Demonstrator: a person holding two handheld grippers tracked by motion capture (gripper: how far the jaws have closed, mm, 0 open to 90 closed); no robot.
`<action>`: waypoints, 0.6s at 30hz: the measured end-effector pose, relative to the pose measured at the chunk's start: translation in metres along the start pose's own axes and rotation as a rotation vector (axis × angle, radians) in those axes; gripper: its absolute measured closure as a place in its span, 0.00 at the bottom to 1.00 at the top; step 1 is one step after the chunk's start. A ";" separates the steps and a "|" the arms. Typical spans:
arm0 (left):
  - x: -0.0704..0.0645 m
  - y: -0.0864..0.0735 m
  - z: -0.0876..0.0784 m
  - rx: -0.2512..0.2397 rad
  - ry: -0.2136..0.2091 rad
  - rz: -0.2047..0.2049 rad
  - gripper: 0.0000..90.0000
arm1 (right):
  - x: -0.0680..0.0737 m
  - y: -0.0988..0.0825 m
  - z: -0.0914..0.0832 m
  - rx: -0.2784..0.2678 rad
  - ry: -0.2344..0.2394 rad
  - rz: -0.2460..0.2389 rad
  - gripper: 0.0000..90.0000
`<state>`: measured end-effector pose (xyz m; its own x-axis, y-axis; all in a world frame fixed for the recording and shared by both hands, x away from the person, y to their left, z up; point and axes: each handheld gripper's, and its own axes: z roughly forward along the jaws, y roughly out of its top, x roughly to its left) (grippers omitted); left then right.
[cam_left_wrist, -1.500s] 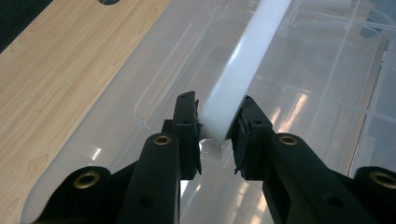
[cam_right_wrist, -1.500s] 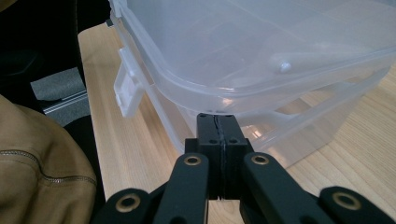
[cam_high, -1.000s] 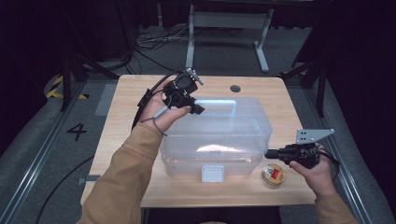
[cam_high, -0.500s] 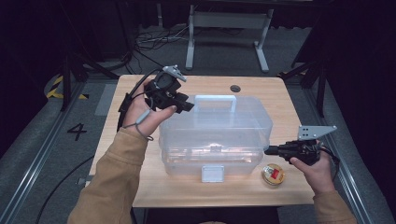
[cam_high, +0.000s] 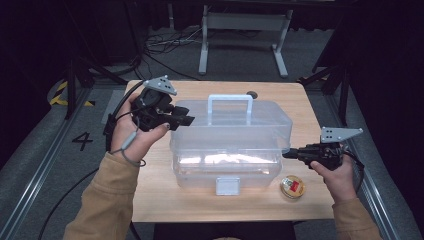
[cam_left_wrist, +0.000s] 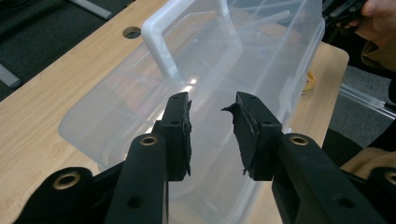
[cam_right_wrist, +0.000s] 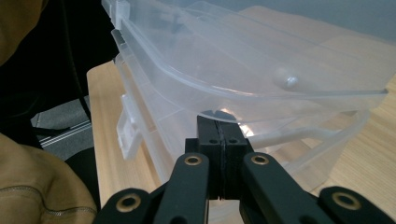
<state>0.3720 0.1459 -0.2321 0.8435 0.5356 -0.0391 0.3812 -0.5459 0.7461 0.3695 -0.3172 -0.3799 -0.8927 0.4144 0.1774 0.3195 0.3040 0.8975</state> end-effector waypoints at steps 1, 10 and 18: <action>-0.001 -0.002 -0.001 -0.004 -0.004 -0.003 0.74 | 0.000 0.001 0.000 -0.003 -0.002 0.002 1.00; -0.008 -0.020 -0.007 -0.046 -0.055 -0.012 0.74 | -0.004 0.006 0.002 -0.017 -0.033 0.019 1.00; -0.014 -0.034 -0.003 -0.054 -0.072 -0.014 0.77 | -0.005 0.010 0.003 -0.025 -0.066 0.044 1.00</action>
<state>0.3455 0.1591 -0.2551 0.8641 0.4941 -0.0958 0.3736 -0.5023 0.7798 0.3782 -0.3139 -0.3726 -0.8546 0.4829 0.1908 0.3495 0.2631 0.8992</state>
